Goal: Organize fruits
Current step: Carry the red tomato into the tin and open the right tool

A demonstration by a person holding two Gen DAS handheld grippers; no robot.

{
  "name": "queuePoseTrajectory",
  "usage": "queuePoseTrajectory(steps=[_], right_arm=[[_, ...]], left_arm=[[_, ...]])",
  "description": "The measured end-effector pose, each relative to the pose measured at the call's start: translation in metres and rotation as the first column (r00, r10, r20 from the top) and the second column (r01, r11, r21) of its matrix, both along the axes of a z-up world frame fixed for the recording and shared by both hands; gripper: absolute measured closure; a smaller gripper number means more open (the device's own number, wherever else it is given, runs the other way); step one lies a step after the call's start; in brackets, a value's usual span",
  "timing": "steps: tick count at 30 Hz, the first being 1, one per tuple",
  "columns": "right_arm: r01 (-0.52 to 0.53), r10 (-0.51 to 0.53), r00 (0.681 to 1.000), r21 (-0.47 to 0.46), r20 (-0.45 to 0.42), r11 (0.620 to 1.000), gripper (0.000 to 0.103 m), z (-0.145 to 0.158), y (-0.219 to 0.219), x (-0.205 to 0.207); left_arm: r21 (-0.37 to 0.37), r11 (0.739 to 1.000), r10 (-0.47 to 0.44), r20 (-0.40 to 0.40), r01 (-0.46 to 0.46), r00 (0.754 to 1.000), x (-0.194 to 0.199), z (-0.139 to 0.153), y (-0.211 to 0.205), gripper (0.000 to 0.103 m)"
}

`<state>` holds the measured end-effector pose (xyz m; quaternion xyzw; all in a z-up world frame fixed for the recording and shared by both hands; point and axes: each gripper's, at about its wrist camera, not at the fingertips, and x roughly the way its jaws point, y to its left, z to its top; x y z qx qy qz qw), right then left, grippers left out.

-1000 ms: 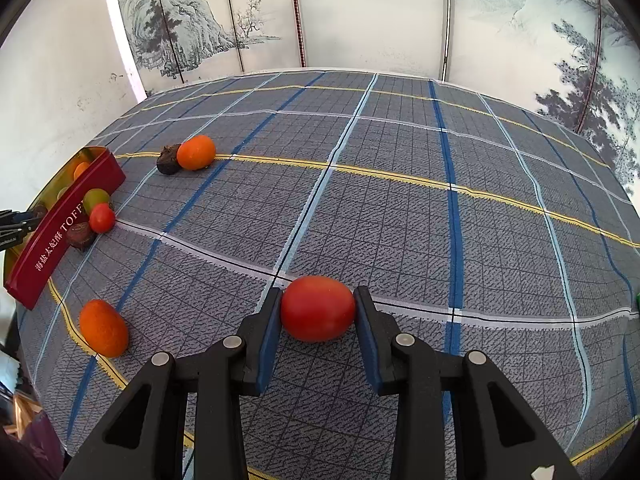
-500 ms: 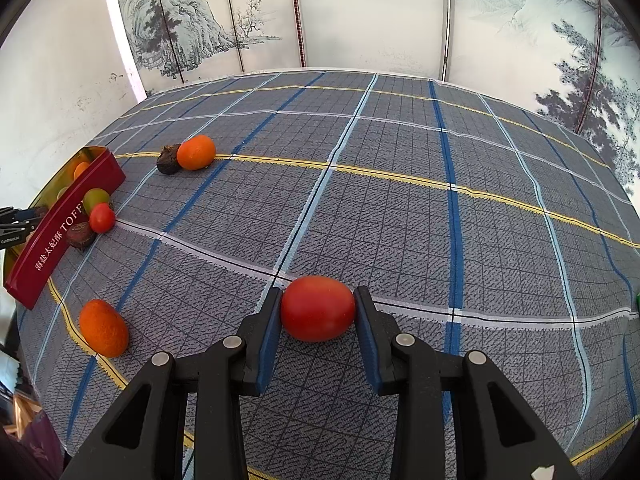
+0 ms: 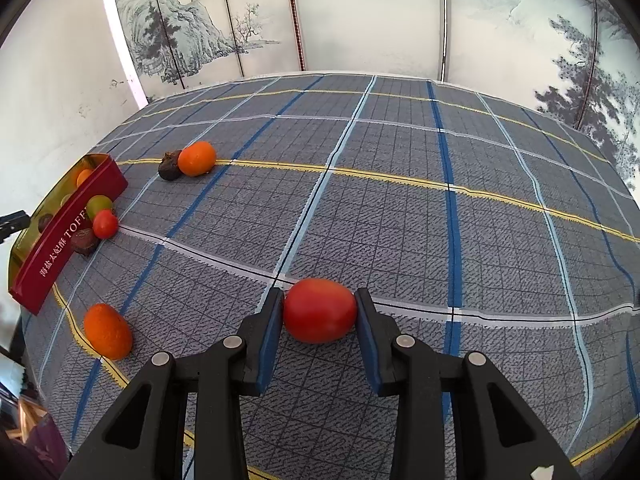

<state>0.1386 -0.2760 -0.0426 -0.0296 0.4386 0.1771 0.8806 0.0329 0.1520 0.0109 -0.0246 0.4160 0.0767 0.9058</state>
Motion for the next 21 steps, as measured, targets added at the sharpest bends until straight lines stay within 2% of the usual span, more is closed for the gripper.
queuePoseTrajectory(steps=[4,9,17,21], right_arm=[[0.009,-0.009,1.000,0.013,0.011,1.000,0.070,0.003,-0.002,-0.006],[0.023,-0.023,1.000,0.007,-0.006,1.000,0.070,0.000,-0.005,-0.006],[0.025,-0.025,1.000,-0.010,0.002,1.000,0.071,0.001,-0.002,-0.011],[0.013,-0.013,1.000,-0.004,0.022,1.000,0.071,0.012,0.005,-0.018]], left_arm=[[-0.021,0.999,0.027,0.043,-0.026,0.999,-0.021,0.014,-0.010,0.051],[-0.048,0.998,0.042,0.038,-0.040,0.998,-0.034,0.018,-0.014,0.050],[-0.031,0.999,0.039,0.043,-0.038,0.998,-0.046,0.023,-0.018,0.050],[-0.038,0.998,0.060,0.058,-0.058,0.996,-0.054,0.026,-0.015,0.050]])
